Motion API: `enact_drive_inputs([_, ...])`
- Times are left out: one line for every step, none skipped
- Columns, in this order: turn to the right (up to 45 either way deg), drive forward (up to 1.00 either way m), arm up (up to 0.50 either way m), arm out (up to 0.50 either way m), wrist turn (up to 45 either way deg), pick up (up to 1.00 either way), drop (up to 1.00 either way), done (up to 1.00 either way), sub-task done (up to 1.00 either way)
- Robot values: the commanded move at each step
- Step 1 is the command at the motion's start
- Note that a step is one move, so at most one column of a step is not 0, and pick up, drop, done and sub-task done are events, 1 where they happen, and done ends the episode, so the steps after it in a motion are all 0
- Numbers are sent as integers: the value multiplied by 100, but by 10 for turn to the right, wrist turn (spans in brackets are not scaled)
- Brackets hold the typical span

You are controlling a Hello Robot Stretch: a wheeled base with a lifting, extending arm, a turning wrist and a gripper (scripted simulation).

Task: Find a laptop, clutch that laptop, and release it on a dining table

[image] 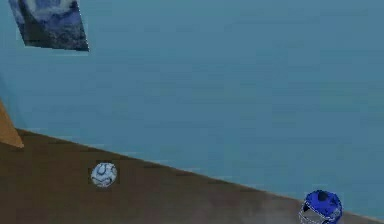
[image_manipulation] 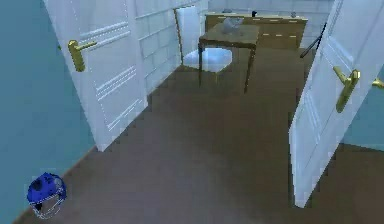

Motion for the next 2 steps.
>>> enact_drive_inputs([-240,0,0,0,0,0,0,0,0])
enact_drive_inputs([0,20,0,0,0,0,0,0,0])
